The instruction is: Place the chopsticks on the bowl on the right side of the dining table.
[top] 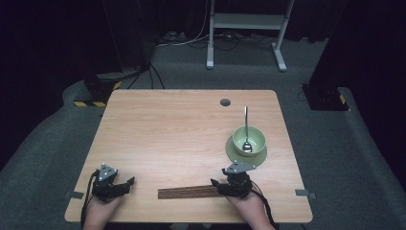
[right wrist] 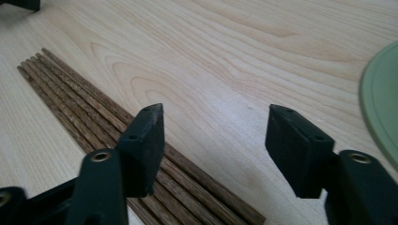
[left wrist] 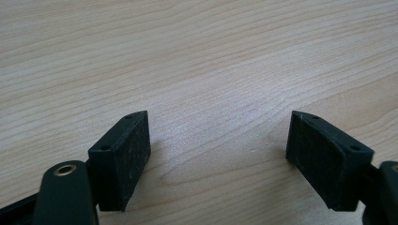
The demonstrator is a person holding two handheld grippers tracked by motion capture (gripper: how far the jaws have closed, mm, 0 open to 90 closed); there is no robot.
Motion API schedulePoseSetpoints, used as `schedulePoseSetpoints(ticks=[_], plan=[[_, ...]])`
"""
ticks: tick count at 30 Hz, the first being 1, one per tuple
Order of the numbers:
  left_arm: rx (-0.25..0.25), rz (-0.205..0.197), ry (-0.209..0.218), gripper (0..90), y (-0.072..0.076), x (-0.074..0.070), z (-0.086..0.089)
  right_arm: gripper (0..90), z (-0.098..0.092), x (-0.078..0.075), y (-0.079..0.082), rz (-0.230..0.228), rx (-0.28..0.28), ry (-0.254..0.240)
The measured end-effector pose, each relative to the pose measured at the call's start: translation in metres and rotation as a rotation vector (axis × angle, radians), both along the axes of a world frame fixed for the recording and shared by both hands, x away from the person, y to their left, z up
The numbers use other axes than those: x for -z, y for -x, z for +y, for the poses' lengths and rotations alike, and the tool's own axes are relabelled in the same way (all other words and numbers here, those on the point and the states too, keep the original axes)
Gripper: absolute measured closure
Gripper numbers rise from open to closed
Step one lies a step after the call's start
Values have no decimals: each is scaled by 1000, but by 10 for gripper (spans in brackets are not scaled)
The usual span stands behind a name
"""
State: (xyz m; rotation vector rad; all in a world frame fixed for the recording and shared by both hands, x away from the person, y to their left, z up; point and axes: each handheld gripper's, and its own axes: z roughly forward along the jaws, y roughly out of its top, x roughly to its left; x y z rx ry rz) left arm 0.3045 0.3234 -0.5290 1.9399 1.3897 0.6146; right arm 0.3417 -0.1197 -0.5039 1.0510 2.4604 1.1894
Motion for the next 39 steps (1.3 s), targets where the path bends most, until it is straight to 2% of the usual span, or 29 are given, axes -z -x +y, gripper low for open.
schedulePoseSetpoints(ticks=[8, 20, 39], plan=[[-4, -3, 2, 248, 0, 0, 1, 581, 6, 5, 4, 8, -77, 27], [2, -6, -3, 263, 1, 0, 0, 618, 11, 9, 4, 10, -82, 59], [8, -10, -2, 283, 1, 0, 0, 688, 8, 13, 0, 18, -71, 90]])
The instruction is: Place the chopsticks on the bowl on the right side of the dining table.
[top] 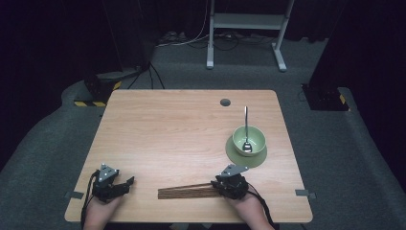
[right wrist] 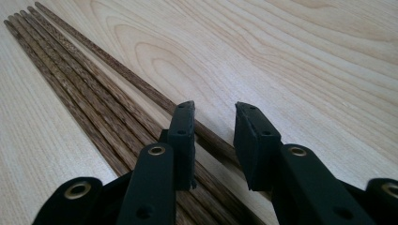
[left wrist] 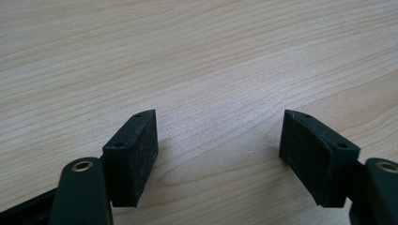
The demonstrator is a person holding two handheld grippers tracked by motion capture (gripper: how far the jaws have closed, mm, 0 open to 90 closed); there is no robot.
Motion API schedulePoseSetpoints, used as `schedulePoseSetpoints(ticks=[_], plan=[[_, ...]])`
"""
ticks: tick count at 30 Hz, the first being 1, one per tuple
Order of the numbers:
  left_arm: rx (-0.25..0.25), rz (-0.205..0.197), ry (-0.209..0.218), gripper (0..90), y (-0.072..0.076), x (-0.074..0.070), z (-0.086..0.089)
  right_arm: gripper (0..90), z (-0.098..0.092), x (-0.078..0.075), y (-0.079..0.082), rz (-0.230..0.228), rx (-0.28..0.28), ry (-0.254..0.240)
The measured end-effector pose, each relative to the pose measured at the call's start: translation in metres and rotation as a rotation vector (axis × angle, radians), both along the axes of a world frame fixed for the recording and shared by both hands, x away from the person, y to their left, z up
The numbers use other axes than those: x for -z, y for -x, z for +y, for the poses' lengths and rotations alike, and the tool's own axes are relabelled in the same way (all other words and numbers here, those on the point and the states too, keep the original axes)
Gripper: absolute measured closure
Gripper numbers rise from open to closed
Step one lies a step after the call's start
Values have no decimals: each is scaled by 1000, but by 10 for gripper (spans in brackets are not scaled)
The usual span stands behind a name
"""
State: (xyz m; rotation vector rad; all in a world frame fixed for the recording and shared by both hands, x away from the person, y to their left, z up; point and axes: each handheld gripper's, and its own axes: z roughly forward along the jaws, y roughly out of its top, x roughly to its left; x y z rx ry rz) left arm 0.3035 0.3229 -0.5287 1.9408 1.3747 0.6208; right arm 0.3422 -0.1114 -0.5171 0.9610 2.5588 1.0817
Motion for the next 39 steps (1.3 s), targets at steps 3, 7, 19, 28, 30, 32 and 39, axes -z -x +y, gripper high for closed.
schedulePoseSetpoints(ticks=[3, 7, 19, 28, 30, 32, 39], plan=[[-1, -1, 1, 283, 0, 0, 0, 702, -1, 0, -1, -3, 6, 0], [-1, -1, 2, 284, 0, 0, 0, 737, -3, -1, -2, -10, 12, 2], [0, -1, 3, 285, 0, 0, 0, 759, -9, 0, -4, -24, 20, 13], [3, -1, -1, 289, 0, 0, 0, 761, -7, 1, -2, -54, -3, 38], [4, -1, -1, 289, 0, 0, 0, 766, -7, 1, -2, -64, -4, 47], [4, -1, -1, 290, 0, 0, 0, 781, -6, 2, -2, -80, -3, 58], [5, -2, -1, 294, 0, 0, 0, 808, -8, 2, -5, -101, 16, 65]])
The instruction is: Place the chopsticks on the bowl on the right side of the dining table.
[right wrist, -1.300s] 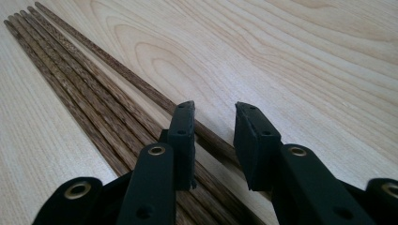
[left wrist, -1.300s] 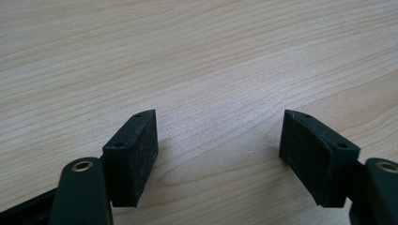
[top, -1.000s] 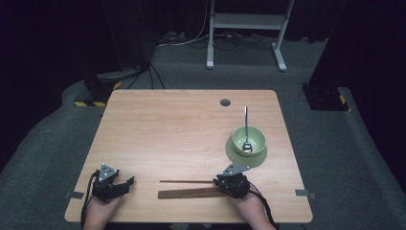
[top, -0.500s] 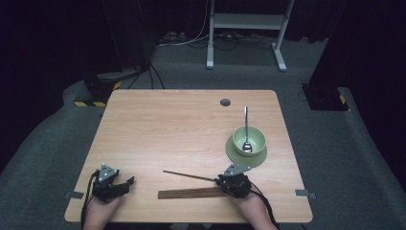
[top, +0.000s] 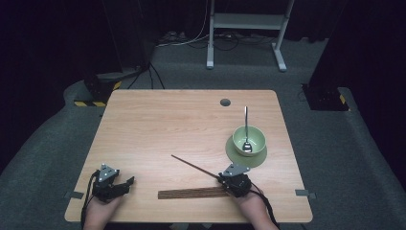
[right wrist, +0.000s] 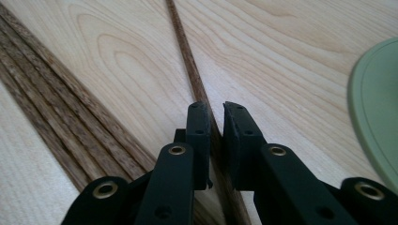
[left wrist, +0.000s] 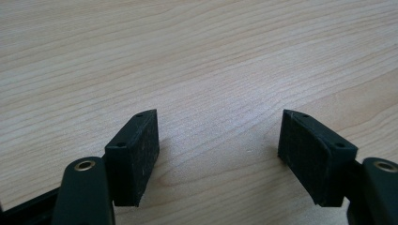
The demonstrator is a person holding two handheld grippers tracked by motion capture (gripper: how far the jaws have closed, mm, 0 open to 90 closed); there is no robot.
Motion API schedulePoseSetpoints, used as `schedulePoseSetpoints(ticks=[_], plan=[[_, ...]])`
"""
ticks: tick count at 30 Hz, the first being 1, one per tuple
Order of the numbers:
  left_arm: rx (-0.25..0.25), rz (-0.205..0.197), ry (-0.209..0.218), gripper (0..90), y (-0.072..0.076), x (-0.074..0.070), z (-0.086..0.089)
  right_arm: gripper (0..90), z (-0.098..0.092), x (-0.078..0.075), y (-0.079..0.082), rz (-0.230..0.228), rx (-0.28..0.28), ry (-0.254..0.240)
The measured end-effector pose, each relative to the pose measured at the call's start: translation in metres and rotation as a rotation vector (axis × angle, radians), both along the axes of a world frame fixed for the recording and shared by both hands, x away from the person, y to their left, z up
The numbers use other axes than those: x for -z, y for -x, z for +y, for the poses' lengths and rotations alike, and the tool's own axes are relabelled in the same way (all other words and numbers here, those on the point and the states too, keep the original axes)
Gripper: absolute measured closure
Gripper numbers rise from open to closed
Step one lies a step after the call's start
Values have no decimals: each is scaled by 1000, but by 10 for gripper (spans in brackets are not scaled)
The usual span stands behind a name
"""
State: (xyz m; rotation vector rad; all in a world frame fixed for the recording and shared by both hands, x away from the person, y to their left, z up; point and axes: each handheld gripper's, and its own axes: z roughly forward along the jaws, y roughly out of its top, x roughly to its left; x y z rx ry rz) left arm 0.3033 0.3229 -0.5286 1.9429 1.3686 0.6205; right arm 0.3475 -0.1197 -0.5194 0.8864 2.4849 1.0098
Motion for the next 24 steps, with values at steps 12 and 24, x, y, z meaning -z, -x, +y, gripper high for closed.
schedulePoseSetpoints(ticks=[12, 24], plan=[[0, 0, 0, 295, 0, 0, 0, 791, -12, 0, -2, -29, -3, 29], [0, 0, 0, 295, 0, 0, 0, 834, -12, 0, -6, -37, -1, 26]])
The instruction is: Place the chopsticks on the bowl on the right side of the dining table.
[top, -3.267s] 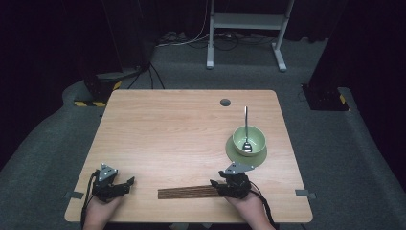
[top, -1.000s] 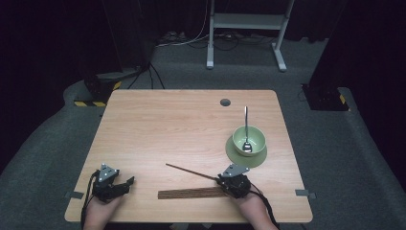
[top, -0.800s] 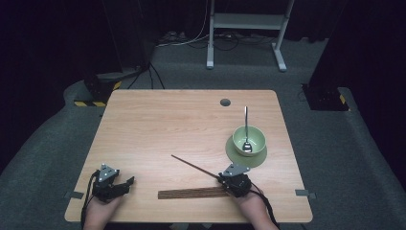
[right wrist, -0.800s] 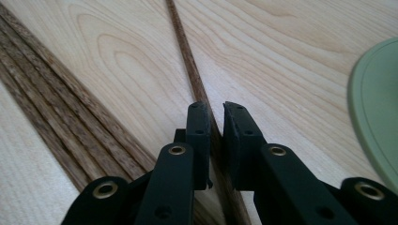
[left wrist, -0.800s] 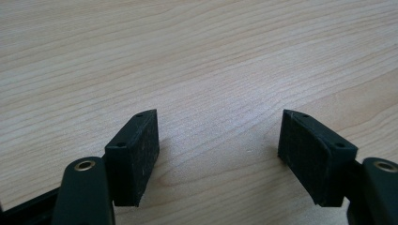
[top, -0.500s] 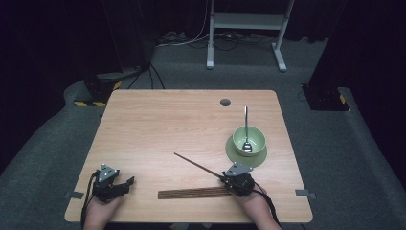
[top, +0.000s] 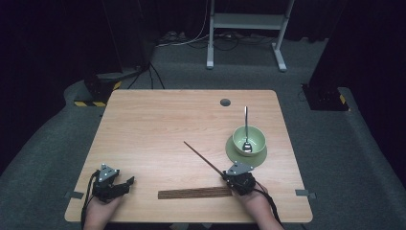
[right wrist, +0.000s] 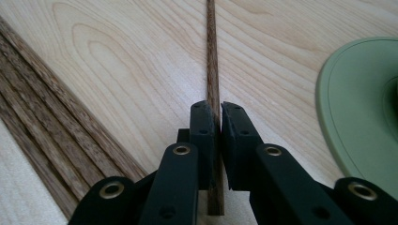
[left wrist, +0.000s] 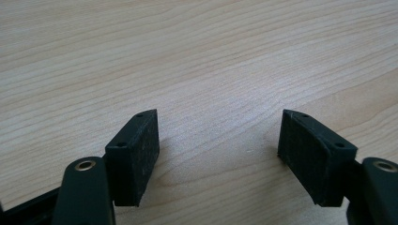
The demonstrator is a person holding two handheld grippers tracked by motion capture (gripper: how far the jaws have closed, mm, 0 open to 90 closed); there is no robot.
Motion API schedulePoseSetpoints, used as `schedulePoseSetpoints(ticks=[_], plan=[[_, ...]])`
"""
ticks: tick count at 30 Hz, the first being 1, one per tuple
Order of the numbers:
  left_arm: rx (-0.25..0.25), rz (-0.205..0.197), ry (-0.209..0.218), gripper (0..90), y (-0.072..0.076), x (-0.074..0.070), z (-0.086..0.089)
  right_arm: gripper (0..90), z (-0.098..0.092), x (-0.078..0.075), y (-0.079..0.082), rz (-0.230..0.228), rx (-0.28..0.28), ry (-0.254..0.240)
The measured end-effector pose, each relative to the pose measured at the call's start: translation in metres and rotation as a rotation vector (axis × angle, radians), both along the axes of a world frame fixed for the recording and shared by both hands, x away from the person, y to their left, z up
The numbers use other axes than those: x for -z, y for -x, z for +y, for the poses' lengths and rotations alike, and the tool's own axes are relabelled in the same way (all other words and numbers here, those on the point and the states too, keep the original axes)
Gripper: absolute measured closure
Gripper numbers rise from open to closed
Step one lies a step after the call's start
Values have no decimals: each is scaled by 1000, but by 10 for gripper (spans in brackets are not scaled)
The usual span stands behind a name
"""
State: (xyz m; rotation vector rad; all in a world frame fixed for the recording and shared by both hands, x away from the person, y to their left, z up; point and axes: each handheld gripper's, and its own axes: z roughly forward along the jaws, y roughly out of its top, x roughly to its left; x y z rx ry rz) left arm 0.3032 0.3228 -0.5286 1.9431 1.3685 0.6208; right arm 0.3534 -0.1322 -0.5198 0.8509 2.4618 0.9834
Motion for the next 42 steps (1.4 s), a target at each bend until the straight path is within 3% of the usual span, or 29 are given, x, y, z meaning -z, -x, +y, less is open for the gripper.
schedulePoseSetpoints(ticks=[7, 25, 35, 42], plan=[[0, 0, 0, 295, 0, 0, 0, 835, -2, 0, -1, -12, 1, 2], [0, 0, 0, 295, 0, 0, 0, 838, -13, -19, 7, -71, 0, -112], [0, 0, 1, 295, 0, 0, 0, 838, -28, -38, 10, -142, 43, -134], [0, 0, 1, 295, 0, 0, 0, 838, -42, -43, 8, -162, 85, -147]])
